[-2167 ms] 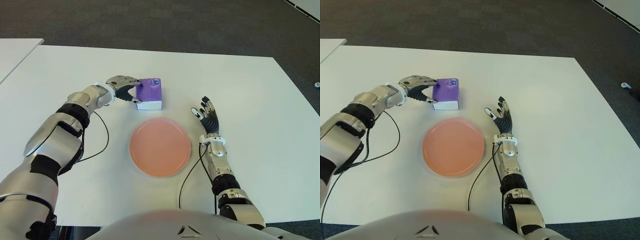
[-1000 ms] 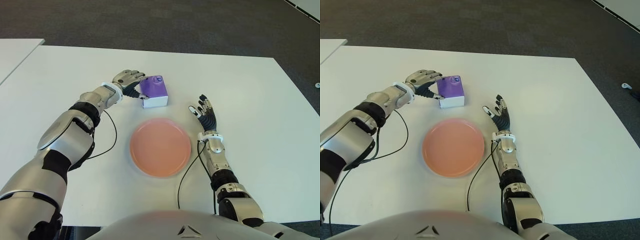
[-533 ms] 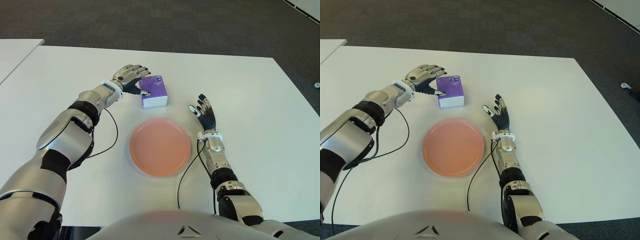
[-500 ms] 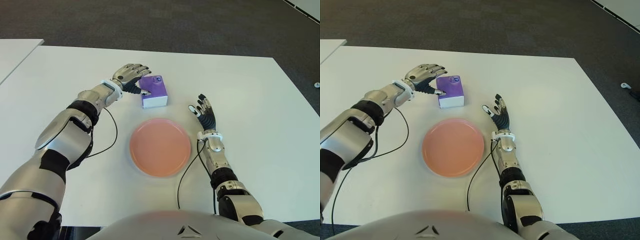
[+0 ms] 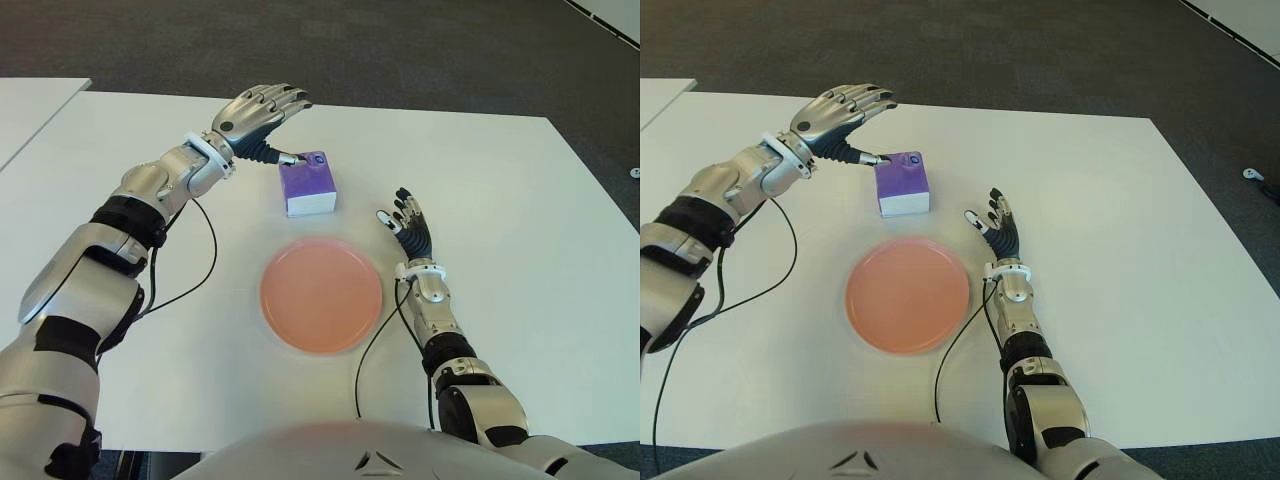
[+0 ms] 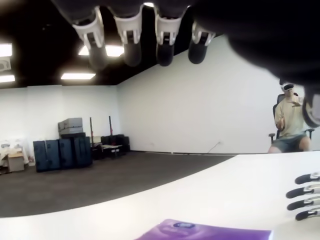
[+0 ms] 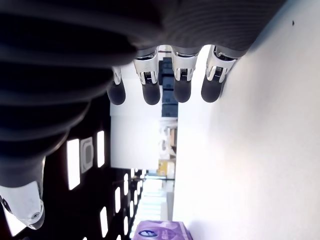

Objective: Put the tissue paper into the plate.

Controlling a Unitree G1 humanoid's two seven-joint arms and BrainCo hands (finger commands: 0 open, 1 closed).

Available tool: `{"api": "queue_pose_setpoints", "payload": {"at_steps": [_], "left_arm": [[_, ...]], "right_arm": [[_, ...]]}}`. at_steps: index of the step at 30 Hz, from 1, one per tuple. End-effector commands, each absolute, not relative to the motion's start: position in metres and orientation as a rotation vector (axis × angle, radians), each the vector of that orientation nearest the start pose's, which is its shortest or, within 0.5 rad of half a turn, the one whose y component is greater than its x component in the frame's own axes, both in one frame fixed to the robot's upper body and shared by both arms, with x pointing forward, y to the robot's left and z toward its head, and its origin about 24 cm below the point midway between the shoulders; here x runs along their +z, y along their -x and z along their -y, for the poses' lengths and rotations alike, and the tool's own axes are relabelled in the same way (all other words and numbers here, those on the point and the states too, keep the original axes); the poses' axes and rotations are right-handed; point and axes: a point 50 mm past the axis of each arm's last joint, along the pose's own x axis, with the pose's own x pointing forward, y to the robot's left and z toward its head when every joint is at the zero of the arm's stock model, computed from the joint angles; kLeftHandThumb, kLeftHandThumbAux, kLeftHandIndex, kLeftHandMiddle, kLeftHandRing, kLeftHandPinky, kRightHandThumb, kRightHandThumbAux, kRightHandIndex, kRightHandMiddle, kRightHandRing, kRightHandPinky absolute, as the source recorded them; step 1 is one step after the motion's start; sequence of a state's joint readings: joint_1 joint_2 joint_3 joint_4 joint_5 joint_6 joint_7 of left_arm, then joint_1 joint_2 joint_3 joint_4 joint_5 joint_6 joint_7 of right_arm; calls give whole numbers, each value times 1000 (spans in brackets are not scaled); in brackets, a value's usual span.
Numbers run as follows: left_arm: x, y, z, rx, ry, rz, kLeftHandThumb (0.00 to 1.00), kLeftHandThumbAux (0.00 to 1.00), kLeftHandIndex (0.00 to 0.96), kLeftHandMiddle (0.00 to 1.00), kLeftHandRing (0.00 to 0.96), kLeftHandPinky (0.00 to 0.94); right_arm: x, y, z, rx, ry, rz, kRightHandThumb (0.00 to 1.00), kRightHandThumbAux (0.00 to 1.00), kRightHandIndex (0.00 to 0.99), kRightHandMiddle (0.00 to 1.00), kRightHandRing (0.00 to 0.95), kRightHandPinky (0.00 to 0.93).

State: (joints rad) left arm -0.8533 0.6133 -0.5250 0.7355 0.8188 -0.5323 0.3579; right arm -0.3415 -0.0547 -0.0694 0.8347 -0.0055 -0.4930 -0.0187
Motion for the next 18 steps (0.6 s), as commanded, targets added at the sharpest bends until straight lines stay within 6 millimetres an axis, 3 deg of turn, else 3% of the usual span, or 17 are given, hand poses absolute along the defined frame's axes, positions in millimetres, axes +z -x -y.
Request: {"api": "queue_pose_setpoints", "payload": {"at_steps": [1, 7, 18], "left_arm": [[141, -353, -152, -342, -1481, 768, 140, 274, 0, 0, 0, 0], [130, -347, -144, -391, -1482, 771, 125, 285, 0, 0, 0, 0], [85, -365, -137, -516, -1614, 561, 89, 281, 0, 0, 0, 0]], "right_arm": [[-49, -267, 160, -19, 38, -207, 2, 600, 0, 1, 0, 0], [-50, -267, 161, -17, 41, -211, 2, 600, 0, 0, 0, 0], [-50, -268, 161, -15, 37, -211, 1, 602, 0, 4, 0, 0]]}}
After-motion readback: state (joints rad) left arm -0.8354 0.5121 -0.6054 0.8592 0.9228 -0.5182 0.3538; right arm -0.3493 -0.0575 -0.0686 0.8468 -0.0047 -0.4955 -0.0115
